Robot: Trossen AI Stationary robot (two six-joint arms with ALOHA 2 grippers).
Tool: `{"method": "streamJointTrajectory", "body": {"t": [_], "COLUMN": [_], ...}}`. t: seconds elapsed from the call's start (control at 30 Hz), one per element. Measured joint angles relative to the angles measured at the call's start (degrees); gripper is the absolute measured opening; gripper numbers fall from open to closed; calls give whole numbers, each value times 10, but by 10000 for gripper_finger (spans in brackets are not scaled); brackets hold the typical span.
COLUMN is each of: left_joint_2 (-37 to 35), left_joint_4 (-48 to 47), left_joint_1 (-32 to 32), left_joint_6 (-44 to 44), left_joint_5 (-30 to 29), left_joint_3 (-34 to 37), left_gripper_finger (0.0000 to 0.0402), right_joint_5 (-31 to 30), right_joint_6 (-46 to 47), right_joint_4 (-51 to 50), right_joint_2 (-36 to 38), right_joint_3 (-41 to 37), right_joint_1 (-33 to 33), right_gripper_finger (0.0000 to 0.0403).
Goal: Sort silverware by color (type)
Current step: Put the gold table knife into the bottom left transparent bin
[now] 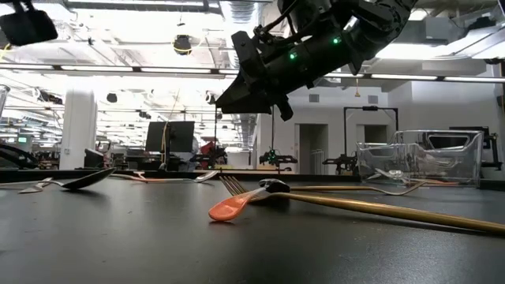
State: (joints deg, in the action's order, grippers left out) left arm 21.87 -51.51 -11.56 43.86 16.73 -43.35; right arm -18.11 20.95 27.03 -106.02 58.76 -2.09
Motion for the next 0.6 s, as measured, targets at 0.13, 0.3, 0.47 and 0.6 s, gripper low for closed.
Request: {"method": "streamJointTrajectory", "body": {"t": [0.13, 0.3, 0.47, 0.6], "left_joint_2": [3, 3, 3, 9], "left_joint_4": [-4, 18, 57, 95], "left_joint_1": [-22, -64, -117, -162], "left_joint_6": [32, 136, 184, 181], "left_joint_5": [-1, -4, -6, -29], "left_joint_3": [42, 115, 145, 145], "left_gripper_finger": [0, 0, 0, 0], "right_joint_5": [0, 0, 0, 0], "right_joint_6": [0, 0, 0, 0], "right_joint_4": [0, -10, -15, -14], "right_joint_2": [0, 0, 0, 0], "right_joint_3": [0, 0, 0, 0], "right_joint_1": [0, 0, 7, 15], "right_gripper_finger": [113, 113, 113, 113]}}
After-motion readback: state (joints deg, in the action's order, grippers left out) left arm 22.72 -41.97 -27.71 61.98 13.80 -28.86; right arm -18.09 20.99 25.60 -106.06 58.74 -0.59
